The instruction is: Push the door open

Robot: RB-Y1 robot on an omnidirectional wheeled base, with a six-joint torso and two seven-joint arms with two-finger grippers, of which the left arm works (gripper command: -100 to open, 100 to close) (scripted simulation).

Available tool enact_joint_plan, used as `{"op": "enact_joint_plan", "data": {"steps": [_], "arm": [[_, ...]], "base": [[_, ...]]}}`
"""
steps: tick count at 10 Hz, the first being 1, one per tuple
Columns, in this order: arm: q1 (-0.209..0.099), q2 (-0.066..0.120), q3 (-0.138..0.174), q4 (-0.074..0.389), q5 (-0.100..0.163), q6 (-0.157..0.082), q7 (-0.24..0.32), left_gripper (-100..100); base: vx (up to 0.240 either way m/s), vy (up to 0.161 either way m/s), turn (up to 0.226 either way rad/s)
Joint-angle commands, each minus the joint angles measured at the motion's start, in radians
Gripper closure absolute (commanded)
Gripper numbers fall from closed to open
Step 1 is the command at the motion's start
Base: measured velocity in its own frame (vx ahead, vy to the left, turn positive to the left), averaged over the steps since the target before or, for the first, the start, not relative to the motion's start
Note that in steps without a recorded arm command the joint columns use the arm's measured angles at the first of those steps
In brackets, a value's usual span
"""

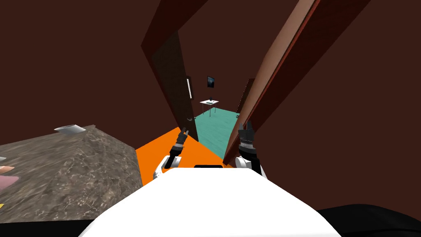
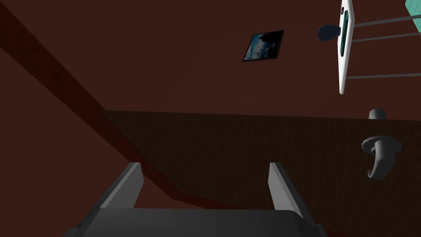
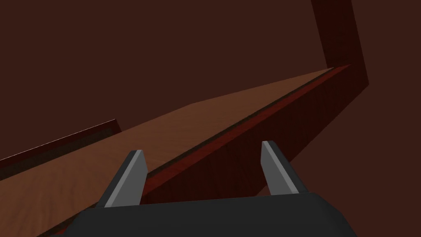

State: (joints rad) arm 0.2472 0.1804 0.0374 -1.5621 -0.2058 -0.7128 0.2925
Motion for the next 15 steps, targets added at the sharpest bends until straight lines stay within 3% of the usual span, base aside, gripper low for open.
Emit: {"op": "enact_joint_plan", "data": {"steps": [1, 15], "arm": [[-0.009, 0.007, -0.001, 0.039, -0.006, -0.017, 0.009, -100], [-0.096, 0.069, -0.007, 0.364, -0.05, -0.142, 0.09, -100]], "base": [[0.086, 0.065, -0.079], [0.079, 0.077, -0.067]]}}
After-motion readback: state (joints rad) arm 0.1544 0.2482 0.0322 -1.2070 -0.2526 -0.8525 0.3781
